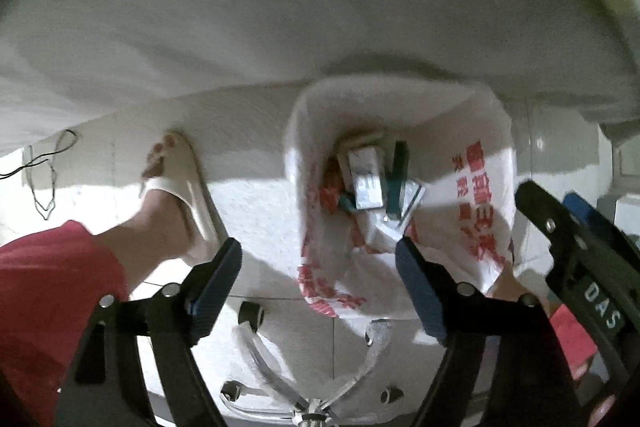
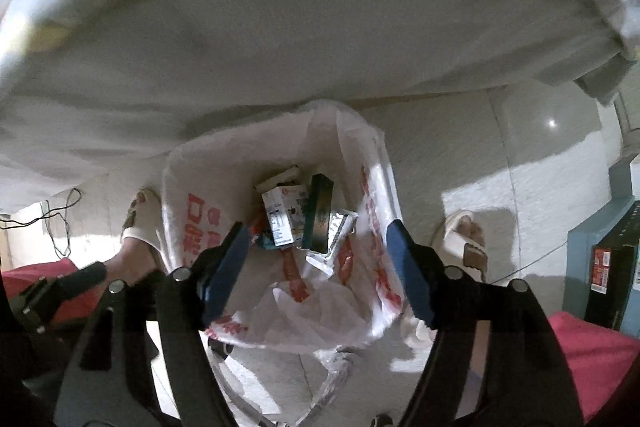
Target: Collect trash
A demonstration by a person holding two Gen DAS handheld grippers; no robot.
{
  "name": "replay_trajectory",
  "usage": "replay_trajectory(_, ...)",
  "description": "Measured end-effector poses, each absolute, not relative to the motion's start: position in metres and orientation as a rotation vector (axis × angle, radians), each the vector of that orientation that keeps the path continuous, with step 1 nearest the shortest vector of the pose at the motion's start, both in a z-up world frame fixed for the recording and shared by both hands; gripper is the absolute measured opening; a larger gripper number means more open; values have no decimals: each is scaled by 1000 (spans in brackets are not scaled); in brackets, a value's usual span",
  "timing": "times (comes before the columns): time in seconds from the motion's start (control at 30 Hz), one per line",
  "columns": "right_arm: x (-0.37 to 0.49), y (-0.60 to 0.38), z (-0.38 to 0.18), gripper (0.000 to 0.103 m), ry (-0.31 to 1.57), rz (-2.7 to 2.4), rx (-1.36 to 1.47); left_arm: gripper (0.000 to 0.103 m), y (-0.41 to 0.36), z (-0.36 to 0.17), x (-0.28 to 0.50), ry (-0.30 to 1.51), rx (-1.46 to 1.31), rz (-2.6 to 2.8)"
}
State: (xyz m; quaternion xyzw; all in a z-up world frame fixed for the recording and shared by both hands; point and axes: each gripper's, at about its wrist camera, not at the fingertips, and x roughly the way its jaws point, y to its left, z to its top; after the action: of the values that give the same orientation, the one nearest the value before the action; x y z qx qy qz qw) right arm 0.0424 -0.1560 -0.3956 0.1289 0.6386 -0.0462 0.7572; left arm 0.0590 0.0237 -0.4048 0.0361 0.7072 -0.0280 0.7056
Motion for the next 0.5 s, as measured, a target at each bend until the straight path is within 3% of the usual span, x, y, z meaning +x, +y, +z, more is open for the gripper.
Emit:
replay_trajectory(0.27, 11, -152, -325, 85, 1267, -98, 212, 86, 29, -343, 38, 1457, 73, -43)
replay_trajectory(0.5, -27, -144, -264, 88, 1159, -117, 142, 89, 30, -285, 16, 1357, 53, -52)
